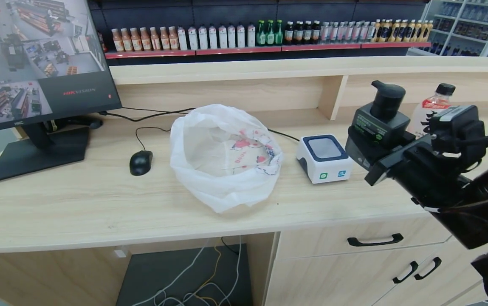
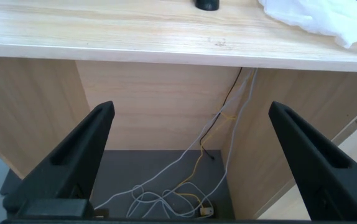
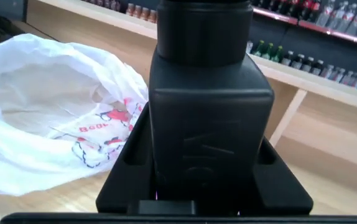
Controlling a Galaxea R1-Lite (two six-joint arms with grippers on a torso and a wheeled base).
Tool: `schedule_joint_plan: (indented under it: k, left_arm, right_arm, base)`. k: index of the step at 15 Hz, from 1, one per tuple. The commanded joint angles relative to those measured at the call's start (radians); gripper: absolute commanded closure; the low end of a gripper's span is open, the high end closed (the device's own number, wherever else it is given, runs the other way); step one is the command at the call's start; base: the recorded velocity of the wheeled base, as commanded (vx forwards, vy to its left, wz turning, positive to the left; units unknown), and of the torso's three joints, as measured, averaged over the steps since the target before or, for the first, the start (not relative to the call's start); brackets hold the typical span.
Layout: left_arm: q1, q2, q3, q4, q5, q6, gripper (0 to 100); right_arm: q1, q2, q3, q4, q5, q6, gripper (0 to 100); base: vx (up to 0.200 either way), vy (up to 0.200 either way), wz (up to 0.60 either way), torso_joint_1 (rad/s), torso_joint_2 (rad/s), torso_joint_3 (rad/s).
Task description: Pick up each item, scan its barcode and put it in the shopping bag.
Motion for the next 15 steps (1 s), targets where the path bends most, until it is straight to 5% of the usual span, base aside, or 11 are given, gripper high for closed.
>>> schedule_joint_plan:
  k: [1, 9, 15]
  left_arm:
    - [0.0, 0.0, 0.0, 0.0, 0.001, -0.001, 0]
    - [0.0, 0.0, 0.0, 0.0, 0.001, -0.001, 0]
    - [0.0, 0.0, 0.0, 0.0, 0.001, -0.001, 0]
  right_arm:
    - [0.0, 0.086, -0.116, -0.001, 0.045, -0.066, 100]
    - [-0.017, 0.227, -0.259, -0.001, 0.162, -0.26, 100]
    - [-0.108, 0.264, -0.314, -0.001, 0.441, -0.362, 100]
  base:
    - [0.0, 0.0, 0.0, 0.0, 0.0, 0.0]
    - [0.0, 0.0, 0.0, 0.0, 0.0, 0.0]
    - [0.0, 0.0, 0.0, 0.0, 0.0, 0.0]
